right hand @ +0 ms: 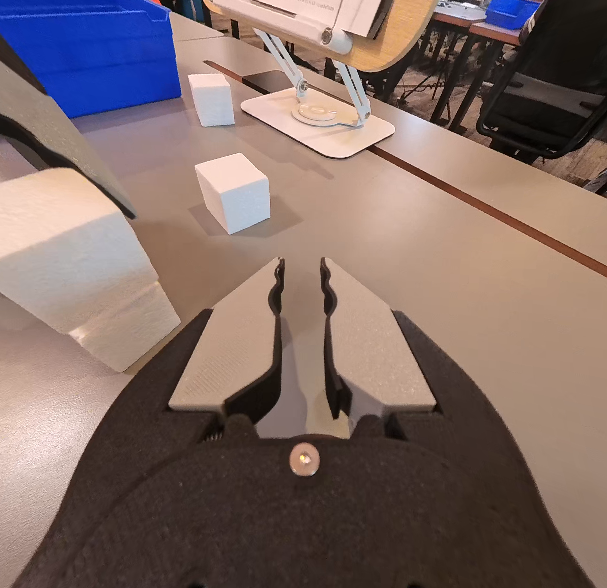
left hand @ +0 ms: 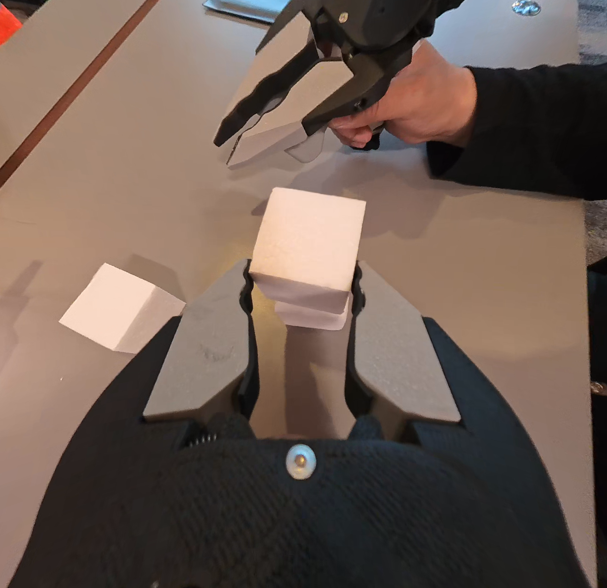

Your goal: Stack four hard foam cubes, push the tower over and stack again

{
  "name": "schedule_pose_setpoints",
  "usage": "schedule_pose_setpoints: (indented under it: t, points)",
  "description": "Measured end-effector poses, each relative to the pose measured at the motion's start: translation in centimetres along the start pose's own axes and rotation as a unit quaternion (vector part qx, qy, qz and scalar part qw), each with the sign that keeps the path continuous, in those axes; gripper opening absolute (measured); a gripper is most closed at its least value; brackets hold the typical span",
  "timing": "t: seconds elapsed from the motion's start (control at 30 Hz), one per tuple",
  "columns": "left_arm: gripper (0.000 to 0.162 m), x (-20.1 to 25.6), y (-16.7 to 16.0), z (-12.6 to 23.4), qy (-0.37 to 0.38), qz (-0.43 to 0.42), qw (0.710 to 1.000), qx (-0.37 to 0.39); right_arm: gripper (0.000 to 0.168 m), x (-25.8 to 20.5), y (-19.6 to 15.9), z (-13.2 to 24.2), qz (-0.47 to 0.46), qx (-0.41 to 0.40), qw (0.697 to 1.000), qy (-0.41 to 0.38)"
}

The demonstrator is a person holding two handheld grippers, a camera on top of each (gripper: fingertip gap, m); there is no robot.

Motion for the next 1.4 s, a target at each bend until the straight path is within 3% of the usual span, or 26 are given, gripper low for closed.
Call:
schedule_pose_setpoints:
  t: [0.47, 0.6, 0.9, 1.13, 1.3, 1.4]
  points:
    - [0.059, 0.0, -0.6, -0.5, 0.01, 0.012, 1.0, -0.011, 0.02, 0.1, 0.0, 0.1, -0.002, 0.001, 1.0, 0.001]
    - [0.086, -0.2, -0.7, -0.7, 0.033, 0.017, 0.999, -0.019, 0.02, 0.1, -0.1, 0.1, -0.002, 0.001, 1.0, 0.0]
    - [0.107, -0.6, 1.1, 1.9, 0.073, 0.028, 0.994, 0.072, 0.02, 0.4, -0.2, 0.2, -0.001, 0.005, 1.0, -0.002]
    - [0.101, -3.8, 2.5, 5.7, 0.193, 0.088, 0.955, 0.207, 0.02, 0.6, -0.3, 0.4, -0.003, 0.007, 1.0, -0.01]
    - [0.103, -7.4, 0.8, 6.5, 0.295, 0.159, 0.917, 0.214, 0.021, 0.7, -0.4, 0.4, -0.007, 0.004, 1.0, -0.013]
    - [0.103, -8.3, 0.0, 5.7, 0.314, 0.173, 0.913, 0.197, 0.021, 0.5, -0.4, 0.3, -0.007, 0.003, 1.0, -0.013]
Point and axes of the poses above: each gripper's, where its closed fingertips meet, z back along the fingers, y out of its top, x = y × z across the jaws, the point moved 7 cm from there along z, back along the fingers, and after that the axes turned 7 degrees about z, right-handed, at the moved point
